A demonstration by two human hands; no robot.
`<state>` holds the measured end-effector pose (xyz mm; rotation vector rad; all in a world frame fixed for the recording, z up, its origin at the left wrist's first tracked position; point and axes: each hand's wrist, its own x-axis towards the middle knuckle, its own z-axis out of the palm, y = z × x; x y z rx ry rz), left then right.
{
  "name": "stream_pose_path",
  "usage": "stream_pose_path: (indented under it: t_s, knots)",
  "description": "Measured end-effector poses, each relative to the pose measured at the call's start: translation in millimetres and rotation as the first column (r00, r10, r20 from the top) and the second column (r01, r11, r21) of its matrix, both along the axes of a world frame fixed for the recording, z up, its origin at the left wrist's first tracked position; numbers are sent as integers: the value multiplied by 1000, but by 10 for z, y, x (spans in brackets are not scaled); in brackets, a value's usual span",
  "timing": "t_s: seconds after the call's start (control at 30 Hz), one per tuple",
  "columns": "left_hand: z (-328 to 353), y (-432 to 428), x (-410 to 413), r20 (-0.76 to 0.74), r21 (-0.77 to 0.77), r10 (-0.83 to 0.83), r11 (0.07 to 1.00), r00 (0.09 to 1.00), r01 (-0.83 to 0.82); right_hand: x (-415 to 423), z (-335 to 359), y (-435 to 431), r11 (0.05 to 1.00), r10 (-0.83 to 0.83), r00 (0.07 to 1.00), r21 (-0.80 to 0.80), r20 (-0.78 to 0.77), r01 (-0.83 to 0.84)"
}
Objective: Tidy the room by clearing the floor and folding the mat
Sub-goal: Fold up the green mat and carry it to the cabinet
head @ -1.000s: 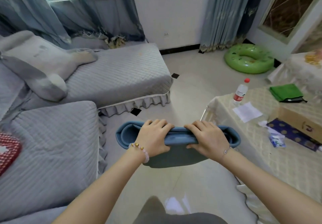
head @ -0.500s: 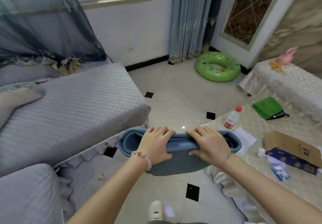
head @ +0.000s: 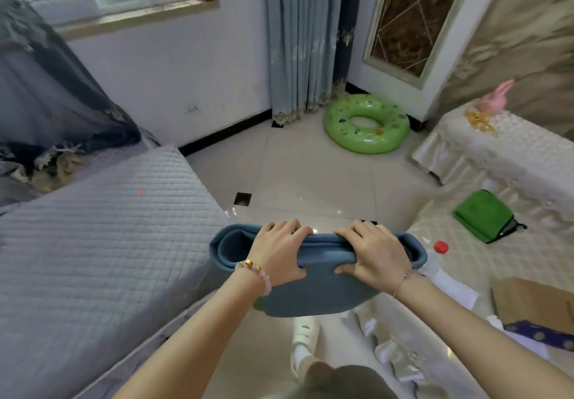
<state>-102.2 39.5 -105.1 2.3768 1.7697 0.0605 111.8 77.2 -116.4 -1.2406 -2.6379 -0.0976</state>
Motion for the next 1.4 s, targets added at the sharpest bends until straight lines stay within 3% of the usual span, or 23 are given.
stream_pose_path:
  t_s: [0.3, 0.57, 0.77, 1.0, 1.23, 1.4]
  knots:
    - [106, 1853, -157, -42, 36, -23, 999, 999, 24, -181, 117, 1807, 997, -56, 998, -53, 35, 58]
    - [88, 3436, 176, -52, 13, -192, 981, 980, 192, 137, 120, 3009, 967, -237, 971, -87, 43, 240]
    - [-10, 4795, 566, -23, -41, -380, 925, 925, 378, 471, 98, 3934, 887, -445, 895, -123, 24, 444]
    - [145, 6206, 1102, -6, -37, -586, 810, 810, 586, 825, 263, 4864, 718, -677, 736, -198, 27, 668]
    - [155, 7109, 1873, -17, -31, -729, 684, 684, 729, 1388, 222, 5414, 599, -791, 612, -198, 6, 776]
    - [38, 7681, 2475, 29, -102, -734, 674, 679, 732, 2036, 69, 5961, 603, -781, 621, -181, 65, 777]
